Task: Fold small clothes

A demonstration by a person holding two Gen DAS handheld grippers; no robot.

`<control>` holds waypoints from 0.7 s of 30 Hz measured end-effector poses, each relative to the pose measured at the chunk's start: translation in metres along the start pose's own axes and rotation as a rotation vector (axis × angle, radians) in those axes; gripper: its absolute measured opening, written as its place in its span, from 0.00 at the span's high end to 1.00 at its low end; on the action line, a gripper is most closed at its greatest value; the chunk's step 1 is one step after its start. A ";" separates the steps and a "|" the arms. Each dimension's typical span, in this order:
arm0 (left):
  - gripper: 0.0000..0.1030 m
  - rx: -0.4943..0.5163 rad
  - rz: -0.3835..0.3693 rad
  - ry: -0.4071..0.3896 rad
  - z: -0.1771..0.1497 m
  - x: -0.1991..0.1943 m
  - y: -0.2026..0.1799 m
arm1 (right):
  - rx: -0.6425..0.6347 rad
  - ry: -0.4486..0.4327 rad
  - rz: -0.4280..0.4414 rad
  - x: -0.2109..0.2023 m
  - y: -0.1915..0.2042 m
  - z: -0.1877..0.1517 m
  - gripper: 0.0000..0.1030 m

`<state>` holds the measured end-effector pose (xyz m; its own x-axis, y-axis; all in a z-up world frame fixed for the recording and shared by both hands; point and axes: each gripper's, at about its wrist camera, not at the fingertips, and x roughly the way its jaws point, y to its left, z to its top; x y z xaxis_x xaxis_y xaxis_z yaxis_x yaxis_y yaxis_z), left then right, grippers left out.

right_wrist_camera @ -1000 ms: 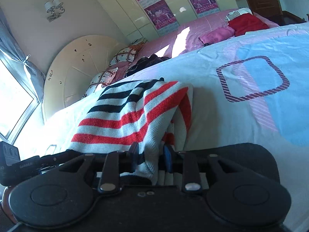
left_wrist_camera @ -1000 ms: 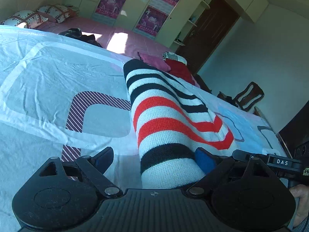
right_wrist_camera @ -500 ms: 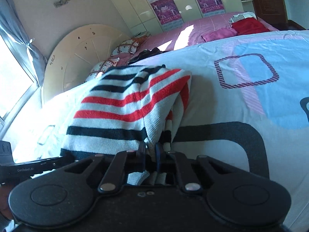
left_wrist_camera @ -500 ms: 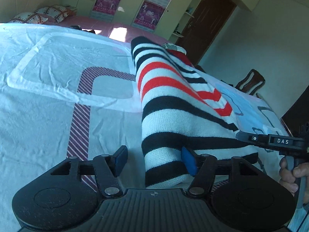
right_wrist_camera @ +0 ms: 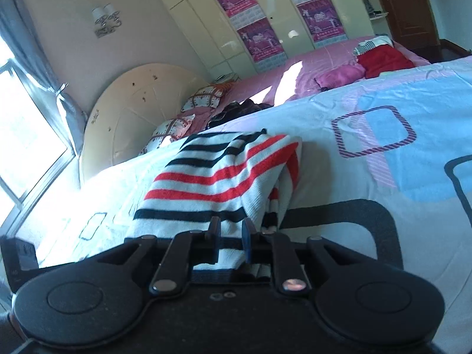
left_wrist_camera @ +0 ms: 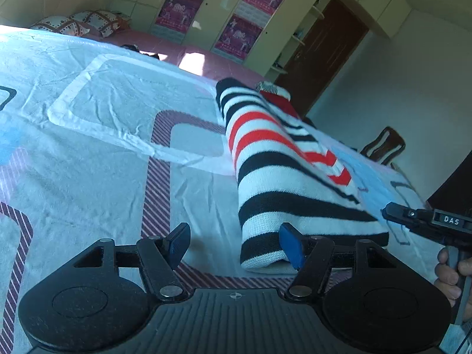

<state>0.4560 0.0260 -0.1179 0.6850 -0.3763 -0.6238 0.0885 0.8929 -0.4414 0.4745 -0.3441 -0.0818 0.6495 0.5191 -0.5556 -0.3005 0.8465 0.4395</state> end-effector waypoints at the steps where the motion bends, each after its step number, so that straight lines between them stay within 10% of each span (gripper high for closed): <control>1: 0.36 0.011 0.015 0.012 0.000 0.003 -0.001 | -0.035 0.048 -0.031 0.009 0.003 -0.005 0.84; 3: 0.36 0.034 0.023 0.008 0.007 0.001 -0.006 | -0.100 0.124 -0.106 0.024 0.006 -0.013 0.82; 13: 0.36 0.223 0.006 -0.096 0.101 0.051 -0.041 | -0.084 -0.141 -0.160 0.035 0.001 0.047 0.72; 21: 0.36 0.130 -0.028 0.001 0.134 0.119 -0.023 | 0.246 -0.021 -0.076 0.108 -0.070 0.084 0.62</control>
<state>0.6319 -0.0059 -0.0959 0.6804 -0.4018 -0.6129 0.2009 0.9065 -0.3712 0.6236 -0.3570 -0.1131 0.6791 0.4500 -0.5800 -0.0727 0.8275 0.5568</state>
